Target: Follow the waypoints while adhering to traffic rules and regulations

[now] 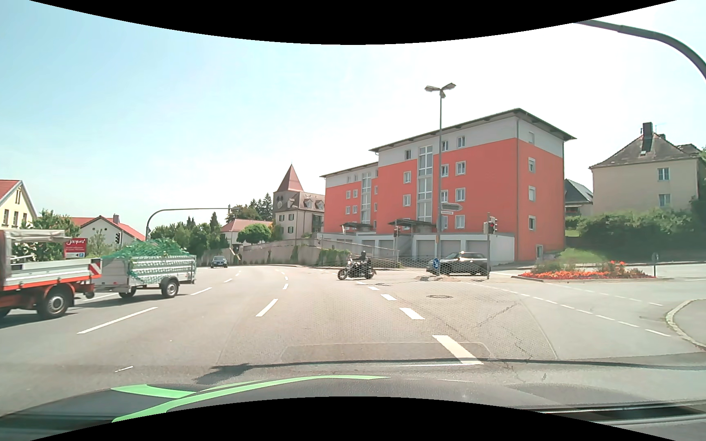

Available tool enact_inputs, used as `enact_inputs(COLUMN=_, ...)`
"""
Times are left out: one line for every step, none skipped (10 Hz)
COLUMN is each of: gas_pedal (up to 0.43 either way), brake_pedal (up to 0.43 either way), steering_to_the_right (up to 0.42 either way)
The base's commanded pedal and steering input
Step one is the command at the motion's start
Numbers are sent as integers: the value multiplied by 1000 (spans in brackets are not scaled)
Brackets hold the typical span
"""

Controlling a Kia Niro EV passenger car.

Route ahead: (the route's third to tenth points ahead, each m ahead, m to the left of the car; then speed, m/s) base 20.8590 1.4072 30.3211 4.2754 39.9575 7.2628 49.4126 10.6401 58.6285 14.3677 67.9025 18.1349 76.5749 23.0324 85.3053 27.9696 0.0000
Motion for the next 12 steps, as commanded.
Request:
enact_inputs(gas_pedal=0, brake_pedal=262, steering_to_the_right=3)
enact_inputs(gas_pedal=0, brake_pedal=262, steering_to_the_right=3)
enact_inputs(gas_pedal=0, brake_pedal=262, steering_to_the_right=3)
enact_inputs(gas_pedal=0, brake_pedal=262, steering_to_the_right=3)
enact_inputs(gas_pedal=0, brake_pedal=262, steering_to_the_right=3)
enact_inputs(gas_pedal=0, brake_pedal=262, steering_to_the_right=3)
enact_inputs(gas_pedal=0, brake_pedal=262, steering_to_the_right=3)
enact_inputs(gas_pedal=0, brake_pedal=262, steering_to_the_right=3)
enact_inputs(gas_pedal=0, brake_pedal=262, steering_to_the_right=3)
enact_inputs(gas_pedal=0, brake_pedal=262, steering_to_the_right=3)
enact_inputs(gas_pedal=0, brake_pedal=262, steering_to_the_right=3)
enact_inputs(gas_pedal=0, brake_pedal=262, steering_to_the_right=3)
